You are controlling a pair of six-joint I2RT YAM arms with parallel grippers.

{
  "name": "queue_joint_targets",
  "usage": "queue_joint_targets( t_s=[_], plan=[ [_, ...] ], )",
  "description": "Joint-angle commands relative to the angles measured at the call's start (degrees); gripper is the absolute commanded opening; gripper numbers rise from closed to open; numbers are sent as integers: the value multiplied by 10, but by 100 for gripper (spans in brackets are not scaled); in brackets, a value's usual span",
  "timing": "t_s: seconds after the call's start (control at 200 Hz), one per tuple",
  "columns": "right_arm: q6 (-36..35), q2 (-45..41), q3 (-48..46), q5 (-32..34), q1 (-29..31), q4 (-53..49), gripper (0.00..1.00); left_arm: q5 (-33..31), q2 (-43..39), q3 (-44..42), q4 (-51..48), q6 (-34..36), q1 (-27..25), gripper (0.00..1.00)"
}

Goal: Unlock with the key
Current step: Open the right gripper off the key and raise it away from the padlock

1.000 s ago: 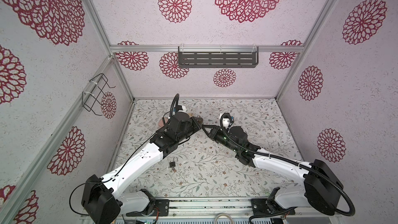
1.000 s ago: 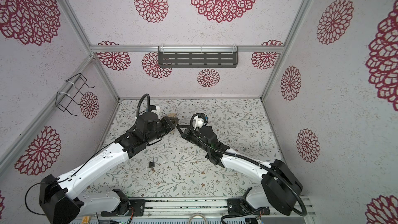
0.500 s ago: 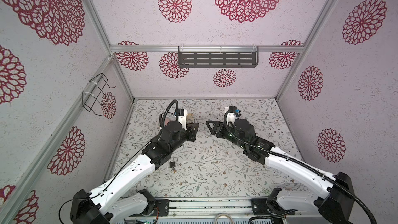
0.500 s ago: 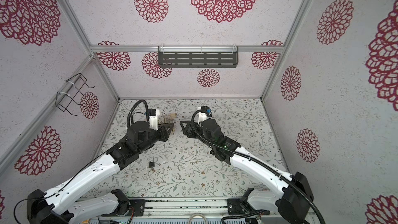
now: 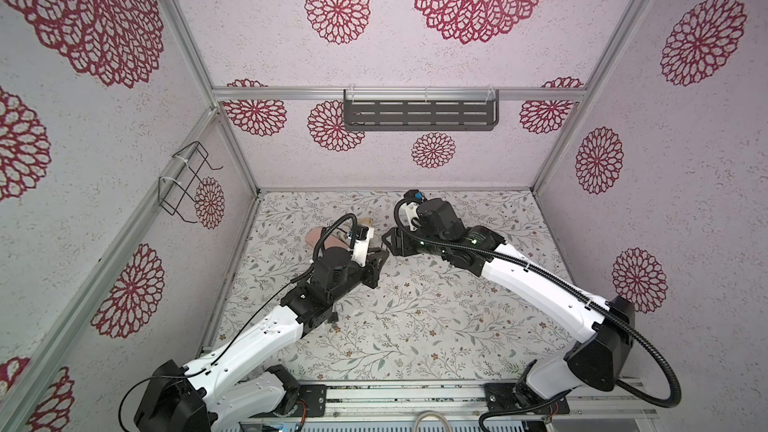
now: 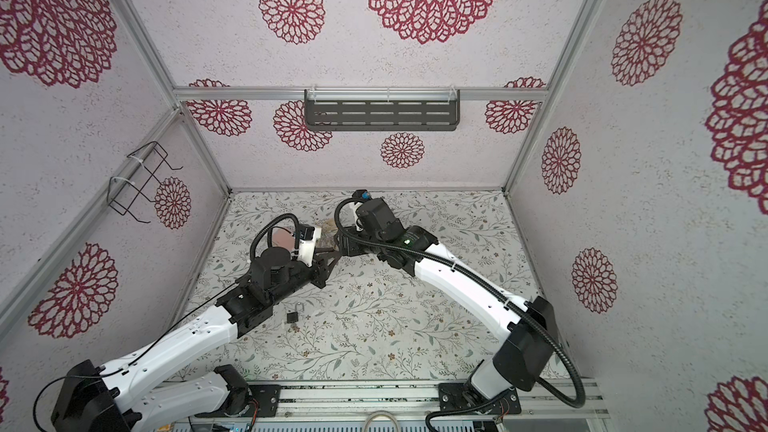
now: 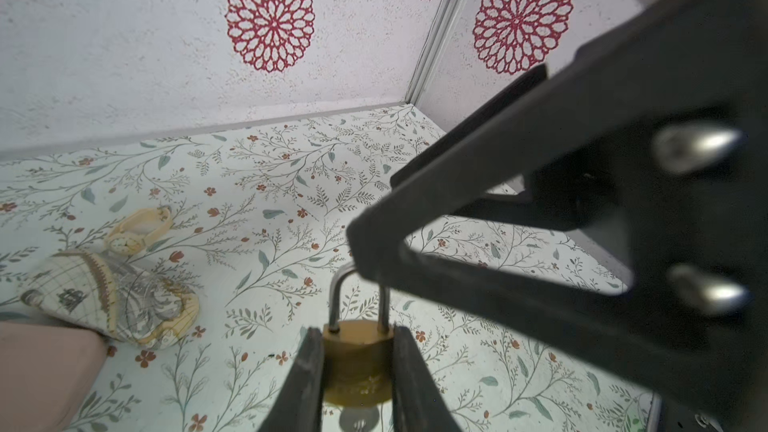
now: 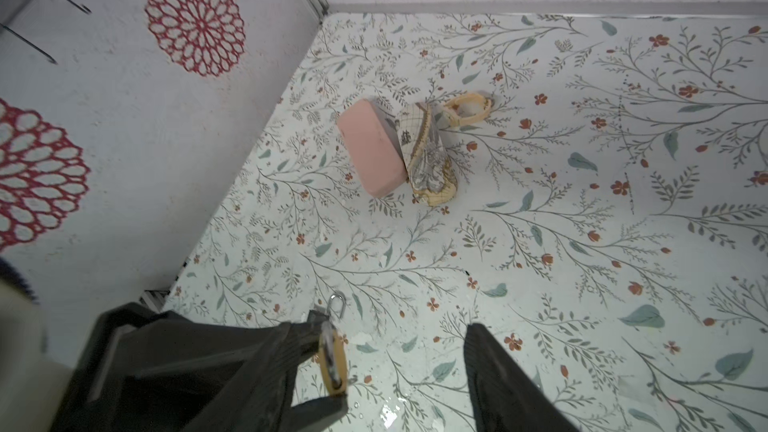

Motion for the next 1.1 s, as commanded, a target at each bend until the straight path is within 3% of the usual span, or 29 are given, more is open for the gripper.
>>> queue_joint_targets(
  t_s=[0.0,0.31,0.705,1.096],
  plan=[
    [-39,12,49,12,-2,-72,66,8,1,-1,29,33,-2,0],
    [-45,75,140,75,-7,-184,67,8,4,-3,25,44,-5,0],
    [-71,144,244,89,-15,-287,68,17,15,-1,32,59,-10,0],
    [-82,128,239,66,-31,-294,69,5,21,-2,38,60,-10,0]
  ],
)
